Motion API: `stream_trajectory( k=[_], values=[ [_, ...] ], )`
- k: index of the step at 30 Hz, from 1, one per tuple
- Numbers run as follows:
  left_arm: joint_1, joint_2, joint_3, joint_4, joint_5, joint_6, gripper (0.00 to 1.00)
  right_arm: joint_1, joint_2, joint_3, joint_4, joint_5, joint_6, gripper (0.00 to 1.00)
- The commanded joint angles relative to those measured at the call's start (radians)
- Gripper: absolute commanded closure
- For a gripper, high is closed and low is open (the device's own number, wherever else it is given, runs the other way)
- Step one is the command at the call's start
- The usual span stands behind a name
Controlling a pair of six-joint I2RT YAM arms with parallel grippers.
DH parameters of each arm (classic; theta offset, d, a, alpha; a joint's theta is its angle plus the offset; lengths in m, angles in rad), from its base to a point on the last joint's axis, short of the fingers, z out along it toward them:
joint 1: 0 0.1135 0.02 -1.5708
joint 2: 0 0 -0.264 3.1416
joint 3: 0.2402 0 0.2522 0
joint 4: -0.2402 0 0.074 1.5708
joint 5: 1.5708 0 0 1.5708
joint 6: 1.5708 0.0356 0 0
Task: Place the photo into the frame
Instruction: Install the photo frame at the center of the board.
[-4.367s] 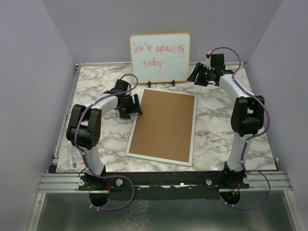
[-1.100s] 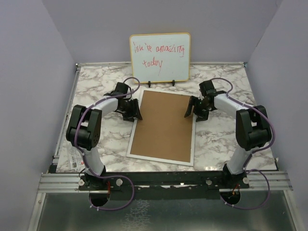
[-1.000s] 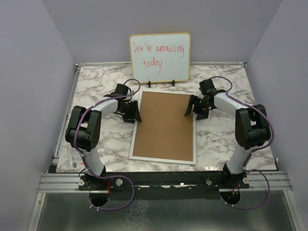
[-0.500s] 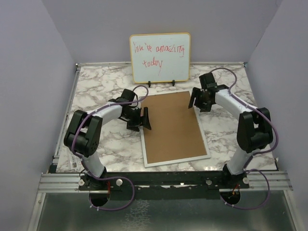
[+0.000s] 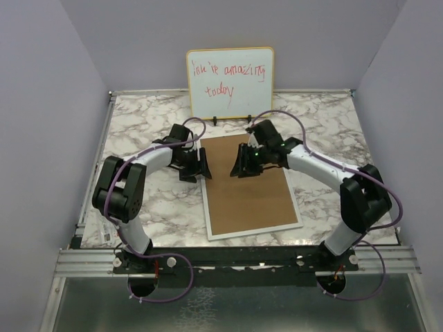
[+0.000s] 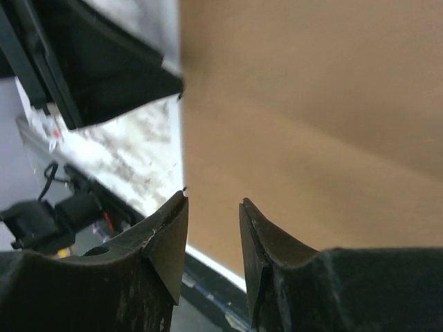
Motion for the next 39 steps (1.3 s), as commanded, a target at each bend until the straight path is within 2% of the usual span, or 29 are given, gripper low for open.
stream_trajectory(
  k=[1, 4, 11, 17, 20, 23, 31, 39],
  values=[
    [0.0, 0.046, -0.012, 0.068, 0.002, -0.031, 0.31, 0.096, 0.045, -0.034, 0.079, -0.072, 0.08, 0.59],
    [0.0, 0.078, -0.028, 0.118, 0.032, -0.077, 0.36, 0.167, 0.076, -0.019, 0.054, -0.017, 0.068, 0.57],
    [-0.001, 0.078, -0.117, 0.193, 0.072, -0.179, 0.57, 0.307, 0.162, 0.074, -0.077, 0.176, 0.076, 0.58],
    [-0.005, 0.025, -0.251, 0.249, 0.101, -0.213, 0.75, 0.379, 0.195, 0.081, -0.165, 0.327, 0.151, 0.72],
    [-0.006, 0.015, -0.288, 0.251, 0.096, -0.198, 0.81, 0.393, 0.175, 0.051, -0.171, 0.335, 0.155, 0.78],
    [-0.014, 0.038, -0.305, 0.265, 0.112, -0.193, 0.87, 0.414, 0.16, 0.03, -0.15, 0.308, 0.14, 0.79],
    [-0.024, 0.06, -0.324, 0.264, 0.06, -0.203, 0.9, 0.469, 0.204, 0.069, -0.207, 0.335, 0.16, 0.73],
    [-0.024, 0.086, -0.319, 0.235, -0.01, -0.213, 0.9, 0.482, 0.221, 0.064, -0.215, 0.371, 0.176, 0.79]
  ],
)
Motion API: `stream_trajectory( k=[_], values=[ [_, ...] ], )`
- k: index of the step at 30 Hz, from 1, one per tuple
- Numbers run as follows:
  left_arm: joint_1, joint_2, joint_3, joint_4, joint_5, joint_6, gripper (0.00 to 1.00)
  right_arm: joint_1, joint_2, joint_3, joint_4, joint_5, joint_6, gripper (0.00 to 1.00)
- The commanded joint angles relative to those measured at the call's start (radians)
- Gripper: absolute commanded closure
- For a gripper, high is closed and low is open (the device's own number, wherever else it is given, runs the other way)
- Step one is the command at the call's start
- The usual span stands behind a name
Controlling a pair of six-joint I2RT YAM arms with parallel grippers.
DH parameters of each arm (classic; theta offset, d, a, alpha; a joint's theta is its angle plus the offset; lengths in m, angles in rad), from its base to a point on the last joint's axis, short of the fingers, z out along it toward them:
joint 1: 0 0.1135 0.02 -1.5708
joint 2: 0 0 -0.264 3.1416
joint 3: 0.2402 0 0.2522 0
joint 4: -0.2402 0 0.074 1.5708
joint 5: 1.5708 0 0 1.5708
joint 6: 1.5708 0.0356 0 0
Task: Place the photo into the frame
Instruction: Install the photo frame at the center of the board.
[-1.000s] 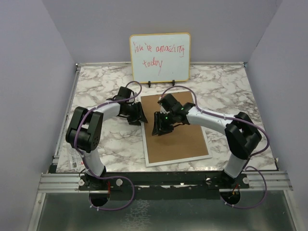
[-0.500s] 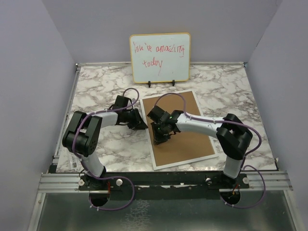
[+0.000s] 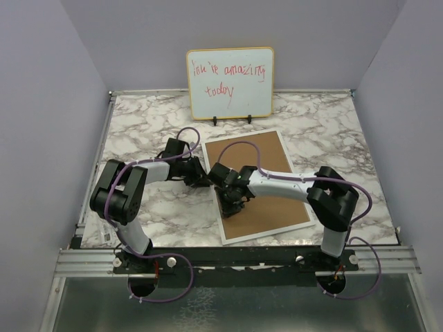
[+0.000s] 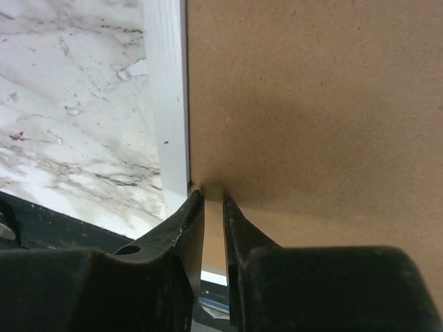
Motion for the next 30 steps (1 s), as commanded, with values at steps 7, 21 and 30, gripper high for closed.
stream_trajectory(
  k=[7, 21, 30],
  values=[
    [-0.032, 0.108, -0.058, -0.167, -0.19, 0.038, 0.91, 0.006, 0.02, 0.028, 0.014, 0.059, 0.014, 0.75],
    [-0.032, 0.119, -0.055, -0.174, -0.193, 0.039, 0.91, 0.007, -0.059, -0.036, 0.092, 0.039, 0.009, 0.77],
    [-0.032, 0.123, -0.053, -0.176, -0.195, 0.039, 0.9, 0.006, -0.046, -0.05, 0.117, -0.021, -0.006, 0.81]
  ],
)
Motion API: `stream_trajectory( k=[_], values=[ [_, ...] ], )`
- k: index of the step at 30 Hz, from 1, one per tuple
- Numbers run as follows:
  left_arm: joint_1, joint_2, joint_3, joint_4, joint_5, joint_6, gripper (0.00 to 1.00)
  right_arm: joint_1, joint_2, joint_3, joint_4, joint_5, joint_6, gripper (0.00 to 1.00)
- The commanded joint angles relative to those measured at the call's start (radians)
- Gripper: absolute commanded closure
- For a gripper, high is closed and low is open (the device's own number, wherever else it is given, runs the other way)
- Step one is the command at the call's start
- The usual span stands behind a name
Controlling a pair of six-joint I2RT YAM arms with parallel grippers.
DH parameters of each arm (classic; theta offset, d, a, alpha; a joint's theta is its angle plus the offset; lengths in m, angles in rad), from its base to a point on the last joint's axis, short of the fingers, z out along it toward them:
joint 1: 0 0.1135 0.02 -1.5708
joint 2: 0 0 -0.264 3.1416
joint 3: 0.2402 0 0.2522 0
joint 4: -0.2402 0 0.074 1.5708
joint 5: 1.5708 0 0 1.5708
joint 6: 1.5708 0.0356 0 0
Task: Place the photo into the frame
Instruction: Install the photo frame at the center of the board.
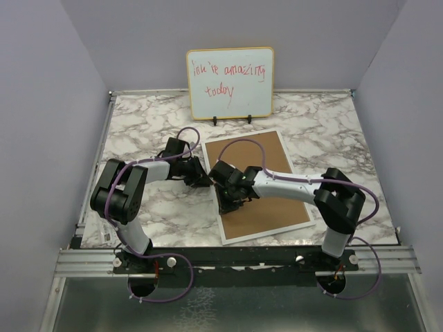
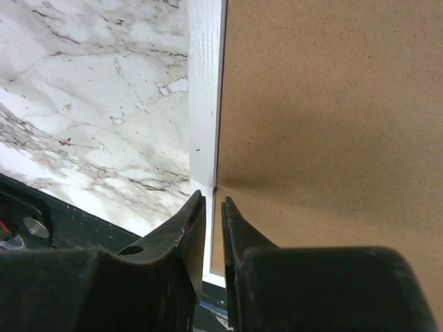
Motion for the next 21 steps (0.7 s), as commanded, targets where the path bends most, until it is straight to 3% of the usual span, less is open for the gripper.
stream_trajectory(
  k=[1, 21],
  values=[
    [-0.032, 0.106, -0.065, -0.159, -0.194, 0.047, 0.9, 0.006, 0.008, -0.009, 0.019, -0.031, -0.013, 0.81],
    [-0.032, 0.117, -0.051, -0.18, -0.214, 0.056, 0.91, 0.006, 0.024, -0.054, -0.022, -0.018, -0.024, 0.99]
  ],
)
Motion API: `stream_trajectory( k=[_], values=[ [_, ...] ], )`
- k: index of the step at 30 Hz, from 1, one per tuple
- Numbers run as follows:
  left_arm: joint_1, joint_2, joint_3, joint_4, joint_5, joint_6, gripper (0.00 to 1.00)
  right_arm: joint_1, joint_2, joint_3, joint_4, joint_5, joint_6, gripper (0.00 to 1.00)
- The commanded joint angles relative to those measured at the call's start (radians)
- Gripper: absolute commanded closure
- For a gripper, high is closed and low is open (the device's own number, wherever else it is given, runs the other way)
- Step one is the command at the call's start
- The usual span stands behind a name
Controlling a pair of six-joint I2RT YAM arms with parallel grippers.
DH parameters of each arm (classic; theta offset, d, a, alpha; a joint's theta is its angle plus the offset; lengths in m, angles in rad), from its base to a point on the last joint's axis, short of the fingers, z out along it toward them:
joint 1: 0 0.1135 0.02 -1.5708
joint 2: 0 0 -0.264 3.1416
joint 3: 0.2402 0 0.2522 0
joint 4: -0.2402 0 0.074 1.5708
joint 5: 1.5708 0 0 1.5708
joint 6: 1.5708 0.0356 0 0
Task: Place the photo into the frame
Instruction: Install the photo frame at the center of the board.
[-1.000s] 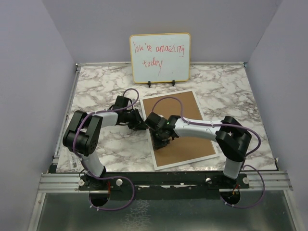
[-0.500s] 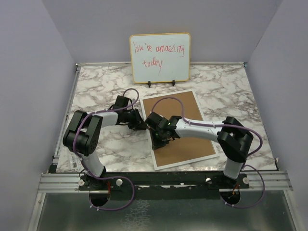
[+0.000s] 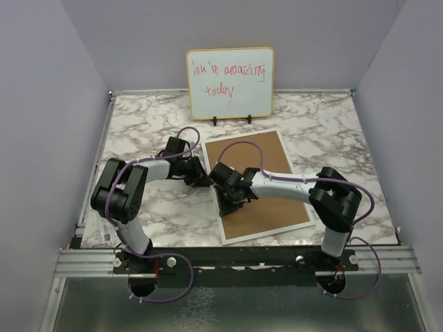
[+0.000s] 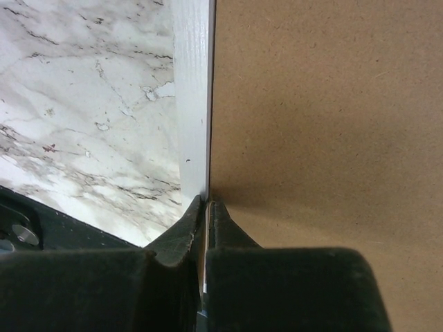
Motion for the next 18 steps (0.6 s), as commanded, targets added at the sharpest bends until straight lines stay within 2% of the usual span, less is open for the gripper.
stream_trajectory(
  k=[1, 18],
  values=[
    [-0.032, 0.112, -0.061, -0.166, -0.22, 0.057, 0.91, 0.006, -0.018, -0.057, -0.033, -0.001, -0.027, 0.99],
    [-0.031, 0.139, -0.042, -0.234, -0.313, 0.08, 0.95, -0.025, -0.082, -0.228, 0.045, 0.002, 0.031, 1.0]
  ],
)
